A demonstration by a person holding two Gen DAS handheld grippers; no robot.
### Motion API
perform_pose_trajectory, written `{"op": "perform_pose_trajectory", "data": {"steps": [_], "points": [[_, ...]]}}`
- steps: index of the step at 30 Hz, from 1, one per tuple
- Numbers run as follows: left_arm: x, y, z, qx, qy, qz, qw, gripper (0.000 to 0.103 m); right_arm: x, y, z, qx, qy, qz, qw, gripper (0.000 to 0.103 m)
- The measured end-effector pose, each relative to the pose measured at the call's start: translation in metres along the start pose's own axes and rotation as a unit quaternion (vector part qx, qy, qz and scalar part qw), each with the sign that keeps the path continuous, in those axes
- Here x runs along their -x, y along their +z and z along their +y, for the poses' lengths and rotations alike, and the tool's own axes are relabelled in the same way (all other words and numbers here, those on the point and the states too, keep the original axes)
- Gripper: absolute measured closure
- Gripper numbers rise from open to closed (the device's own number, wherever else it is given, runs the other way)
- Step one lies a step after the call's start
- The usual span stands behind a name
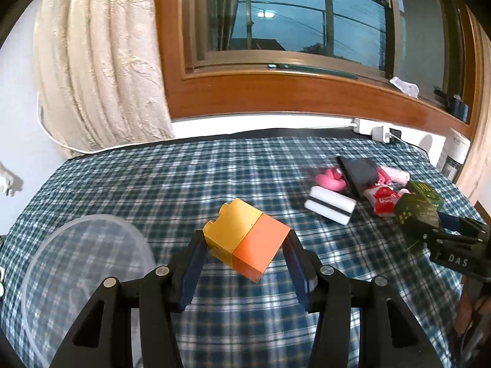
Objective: Organize objects
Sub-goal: 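Carry the orange-yellow block into the clear bowl and open the left tool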
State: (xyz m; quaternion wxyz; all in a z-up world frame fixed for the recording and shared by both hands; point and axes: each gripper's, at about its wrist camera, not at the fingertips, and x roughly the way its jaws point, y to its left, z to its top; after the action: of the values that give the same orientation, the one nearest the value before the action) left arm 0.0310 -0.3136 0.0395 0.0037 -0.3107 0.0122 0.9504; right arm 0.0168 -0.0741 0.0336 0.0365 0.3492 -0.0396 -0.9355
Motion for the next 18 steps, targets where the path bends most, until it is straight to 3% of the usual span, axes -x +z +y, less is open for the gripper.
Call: {"op": "perform_pose_trajectory", "data": {"steps": [4,13,18], "points": [[0.008,-0.005,0.016,0.005,0.015,-0.007,0.9998,0.049,0.000,0.000,0.014,0.012,0.001,0.002,1.000,0.027],[0.019,-0.014,0.060,0.031,0.047,-0.016,0.9983,0.049,0.009,0.011,0.088,0.068,0.063,-0.011,0.996,0.029],[0.023,-0.021,0.089,0.049,0.063,-0.016,0.9967,0.049,0.006,0.012,0.133,0.111,0.095,-0.006,0.989,0.041]]}}
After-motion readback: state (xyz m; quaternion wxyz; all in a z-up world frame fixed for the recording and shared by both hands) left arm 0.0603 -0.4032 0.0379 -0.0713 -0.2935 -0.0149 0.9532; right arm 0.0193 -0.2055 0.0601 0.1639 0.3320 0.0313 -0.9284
